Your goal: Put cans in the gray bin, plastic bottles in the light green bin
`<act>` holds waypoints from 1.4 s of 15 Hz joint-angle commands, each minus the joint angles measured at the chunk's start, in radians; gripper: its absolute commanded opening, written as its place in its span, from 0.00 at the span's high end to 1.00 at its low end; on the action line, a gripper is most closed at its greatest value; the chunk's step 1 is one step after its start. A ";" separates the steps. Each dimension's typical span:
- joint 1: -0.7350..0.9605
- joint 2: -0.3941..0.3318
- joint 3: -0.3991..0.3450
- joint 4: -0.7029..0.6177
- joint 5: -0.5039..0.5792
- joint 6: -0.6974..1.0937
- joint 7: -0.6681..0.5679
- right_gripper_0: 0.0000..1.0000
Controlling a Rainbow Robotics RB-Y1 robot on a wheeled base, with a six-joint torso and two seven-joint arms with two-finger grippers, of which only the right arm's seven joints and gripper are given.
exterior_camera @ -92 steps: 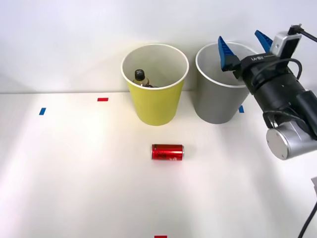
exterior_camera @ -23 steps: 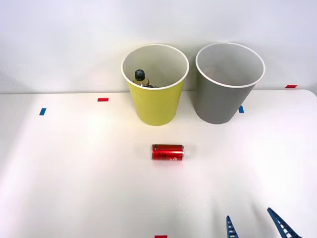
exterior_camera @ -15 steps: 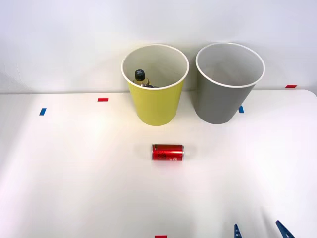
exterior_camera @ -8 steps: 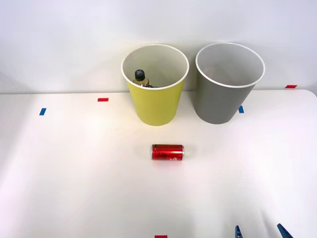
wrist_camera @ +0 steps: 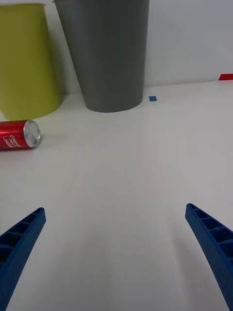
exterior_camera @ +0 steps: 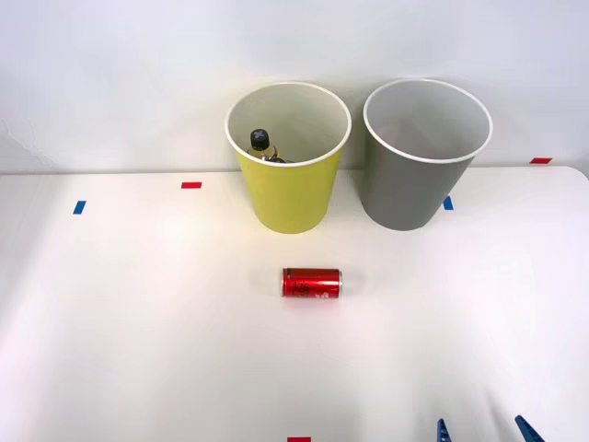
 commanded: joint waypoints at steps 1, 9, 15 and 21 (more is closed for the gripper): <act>0.000 0.000 0.000 0.000 0.000 0.000 0.000 0.00; 0.000 0.000 0.000 0.000 0.000 0.000 0.000 0.00; 0.000 0.000 0.000 0.000 0.000 0.000 0.000 0.00; 0.000 0.000 0.000 0.000 0.000 0.000 0.000 0.00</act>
